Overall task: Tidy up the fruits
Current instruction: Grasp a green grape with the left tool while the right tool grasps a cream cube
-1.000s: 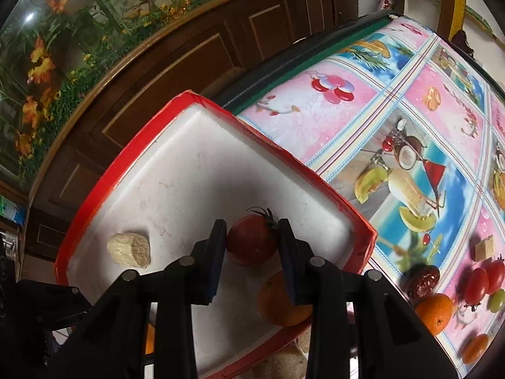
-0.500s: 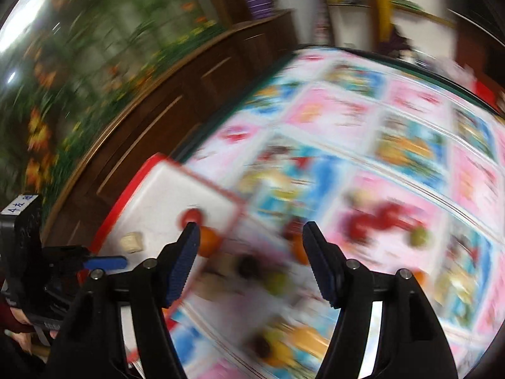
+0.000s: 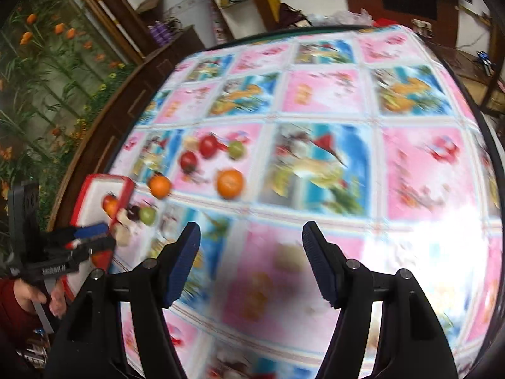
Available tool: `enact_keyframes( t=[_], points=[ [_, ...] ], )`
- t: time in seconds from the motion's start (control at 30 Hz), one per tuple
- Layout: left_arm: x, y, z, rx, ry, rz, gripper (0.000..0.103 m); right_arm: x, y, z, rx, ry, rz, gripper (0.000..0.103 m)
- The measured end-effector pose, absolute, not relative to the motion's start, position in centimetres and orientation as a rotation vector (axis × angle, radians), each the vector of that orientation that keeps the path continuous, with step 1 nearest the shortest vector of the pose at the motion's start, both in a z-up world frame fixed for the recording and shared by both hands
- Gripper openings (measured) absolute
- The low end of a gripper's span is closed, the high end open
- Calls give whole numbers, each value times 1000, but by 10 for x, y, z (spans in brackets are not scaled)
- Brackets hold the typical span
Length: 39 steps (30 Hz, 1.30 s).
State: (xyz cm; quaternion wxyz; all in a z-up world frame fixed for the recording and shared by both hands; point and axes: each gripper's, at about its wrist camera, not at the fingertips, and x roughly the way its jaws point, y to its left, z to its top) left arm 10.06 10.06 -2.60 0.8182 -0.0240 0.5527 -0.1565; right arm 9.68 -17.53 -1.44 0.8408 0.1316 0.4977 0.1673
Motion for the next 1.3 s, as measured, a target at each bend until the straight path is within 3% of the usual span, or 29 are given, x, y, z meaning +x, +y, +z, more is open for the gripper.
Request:
enact_keyframes(
  t=[0.23, 0.3, 0.67, 0.8, 1.3],
  points=[
    [123, 93, -35, -36, 1180, -289, 60, 80, -182, -39, 218, 1103, 343, 67],
    [126, 97, -34, -37, 1176, -270, 59, 83, -176, -44, 195, 1112, 341, 59],
    [134, 101, -39, 42, 1175, -222, 58, 109, -155, -68, 152, 1178, 285, 48],
    [141, 90, -42, 103, 1179, -241, 40, 110, -154, -72, 136, 1179, 260, 30],
    [135, 78, -44, 305, 1173, -332, 39, 102, -147, -49, 129, 1134, 299, 30]
  ],
)
